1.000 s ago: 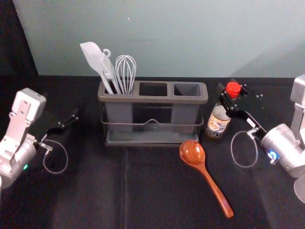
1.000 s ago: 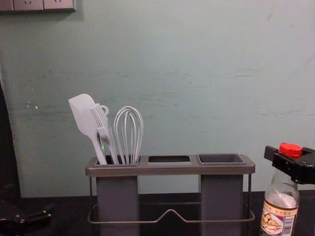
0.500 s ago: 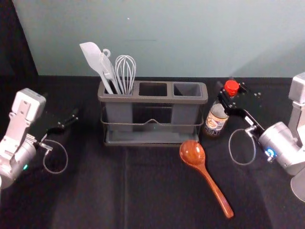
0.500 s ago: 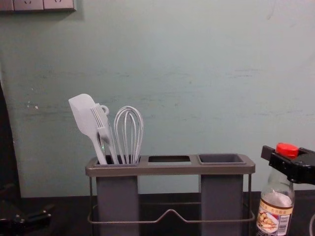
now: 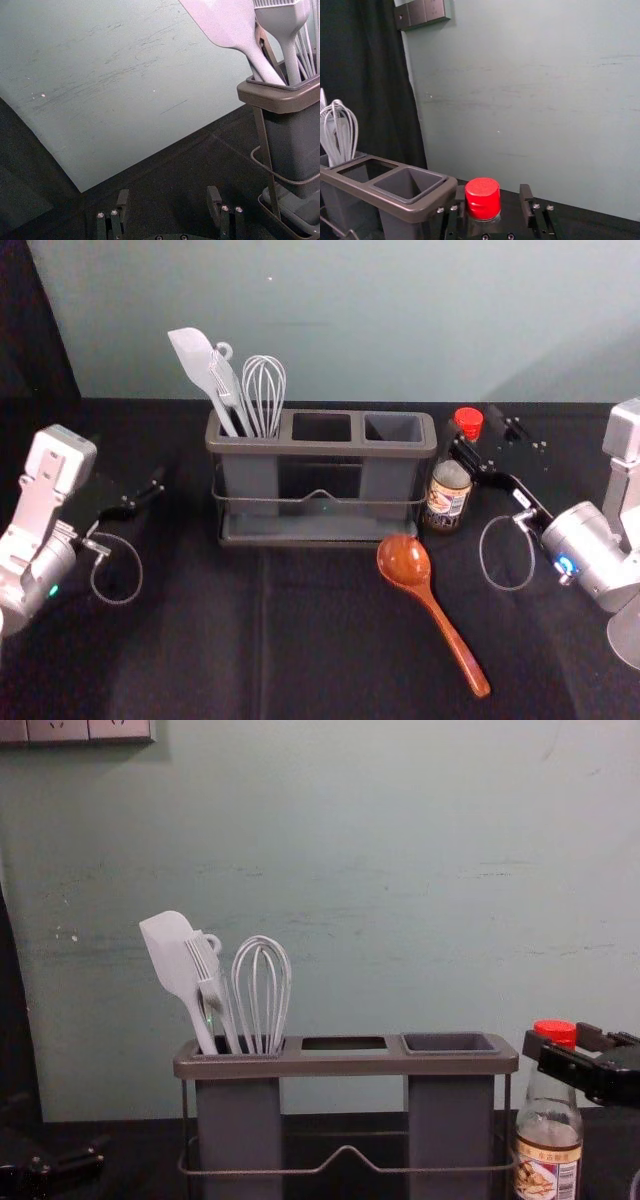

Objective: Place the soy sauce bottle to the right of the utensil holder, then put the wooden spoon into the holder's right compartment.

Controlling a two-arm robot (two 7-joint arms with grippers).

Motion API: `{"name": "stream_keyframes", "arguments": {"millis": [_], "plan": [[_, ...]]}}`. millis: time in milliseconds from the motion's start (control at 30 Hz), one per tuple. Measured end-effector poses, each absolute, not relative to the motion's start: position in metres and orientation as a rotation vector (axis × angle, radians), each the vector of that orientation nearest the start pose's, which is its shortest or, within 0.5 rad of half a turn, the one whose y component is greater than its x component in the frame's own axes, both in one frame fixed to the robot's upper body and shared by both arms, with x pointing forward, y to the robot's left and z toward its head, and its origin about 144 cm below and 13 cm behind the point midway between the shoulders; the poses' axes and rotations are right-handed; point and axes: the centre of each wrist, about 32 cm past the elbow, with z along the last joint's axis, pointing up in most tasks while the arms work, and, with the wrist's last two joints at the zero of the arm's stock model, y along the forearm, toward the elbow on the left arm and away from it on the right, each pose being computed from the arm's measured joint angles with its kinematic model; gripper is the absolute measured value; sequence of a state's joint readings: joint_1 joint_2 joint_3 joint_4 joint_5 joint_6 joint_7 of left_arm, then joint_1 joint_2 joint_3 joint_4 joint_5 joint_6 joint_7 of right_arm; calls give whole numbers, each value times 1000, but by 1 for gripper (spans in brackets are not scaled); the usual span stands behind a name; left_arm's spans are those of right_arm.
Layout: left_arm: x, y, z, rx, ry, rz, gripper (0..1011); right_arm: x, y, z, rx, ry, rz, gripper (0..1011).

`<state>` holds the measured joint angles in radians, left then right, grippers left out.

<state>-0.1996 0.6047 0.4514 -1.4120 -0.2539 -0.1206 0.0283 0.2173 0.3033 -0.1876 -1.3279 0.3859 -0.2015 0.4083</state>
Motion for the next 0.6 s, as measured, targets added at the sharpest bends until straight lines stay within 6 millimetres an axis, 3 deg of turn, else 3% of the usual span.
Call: {"name": "stream_keyframes", "arguments": {"millis": [333,600], "plan": [[489,310,1140,304,-285,1248,1000,506,-283,1166,148,-146,-1083,957],[489,310,1140,304,-285,1248,1000,488,-282,1184,127,-188,-1111,1002]]}}
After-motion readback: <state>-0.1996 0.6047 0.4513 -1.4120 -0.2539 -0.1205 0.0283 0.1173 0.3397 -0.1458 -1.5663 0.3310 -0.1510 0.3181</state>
